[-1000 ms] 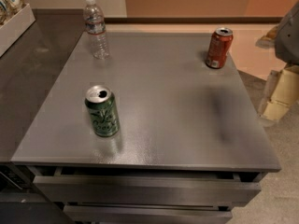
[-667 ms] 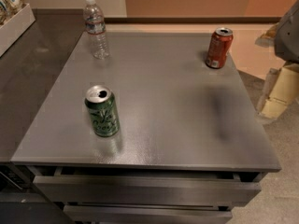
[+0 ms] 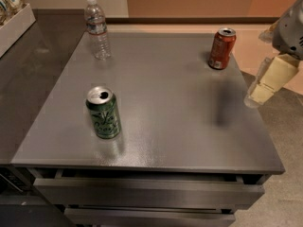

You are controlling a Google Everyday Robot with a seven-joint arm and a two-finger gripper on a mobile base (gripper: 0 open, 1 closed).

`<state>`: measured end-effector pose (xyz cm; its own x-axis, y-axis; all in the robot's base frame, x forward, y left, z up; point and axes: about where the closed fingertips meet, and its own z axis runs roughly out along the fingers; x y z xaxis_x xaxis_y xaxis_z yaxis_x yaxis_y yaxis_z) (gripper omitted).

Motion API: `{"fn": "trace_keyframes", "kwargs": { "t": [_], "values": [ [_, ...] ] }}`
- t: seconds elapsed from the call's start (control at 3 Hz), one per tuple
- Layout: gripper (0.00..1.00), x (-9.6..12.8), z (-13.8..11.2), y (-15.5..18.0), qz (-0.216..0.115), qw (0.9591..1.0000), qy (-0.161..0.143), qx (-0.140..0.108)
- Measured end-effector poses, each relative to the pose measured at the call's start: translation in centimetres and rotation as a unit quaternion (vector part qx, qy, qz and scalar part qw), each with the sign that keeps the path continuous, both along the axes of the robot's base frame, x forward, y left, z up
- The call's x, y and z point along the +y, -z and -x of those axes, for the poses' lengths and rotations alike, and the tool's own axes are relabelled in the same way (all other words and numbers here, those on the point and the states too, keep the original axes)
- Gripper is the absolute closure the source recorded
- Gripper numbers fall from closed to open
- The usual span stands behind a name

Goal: Move coke can near water bottle

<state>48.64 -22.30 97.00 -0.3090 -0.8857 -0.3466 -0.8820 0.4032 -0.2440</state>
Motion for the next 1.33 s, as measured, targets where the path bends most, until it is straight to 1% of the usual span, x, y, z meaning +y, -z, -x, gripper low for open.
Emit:
{"fn": "trace_keyframes", "kwargs": {
  "t": [0.33, 0.67, 1.0, 1.33],
  "values": [
    [0.00, -0.7, -3.1, 0.2, -0.034, 0.9987, 0.032, -0.018],
    [0.00, -1.7, -6.3, 0.5, -0.078, 0.9941, 0.067, -0.034],
    [0.00, -2.1, -10.5, 1.3, -0.135, 0.9844, 0.101, -0.049],
    [0.00, -2.2, -13.3, 2.2, -0.173, 0.9763, 0.115, -0.061]
  ]
}}
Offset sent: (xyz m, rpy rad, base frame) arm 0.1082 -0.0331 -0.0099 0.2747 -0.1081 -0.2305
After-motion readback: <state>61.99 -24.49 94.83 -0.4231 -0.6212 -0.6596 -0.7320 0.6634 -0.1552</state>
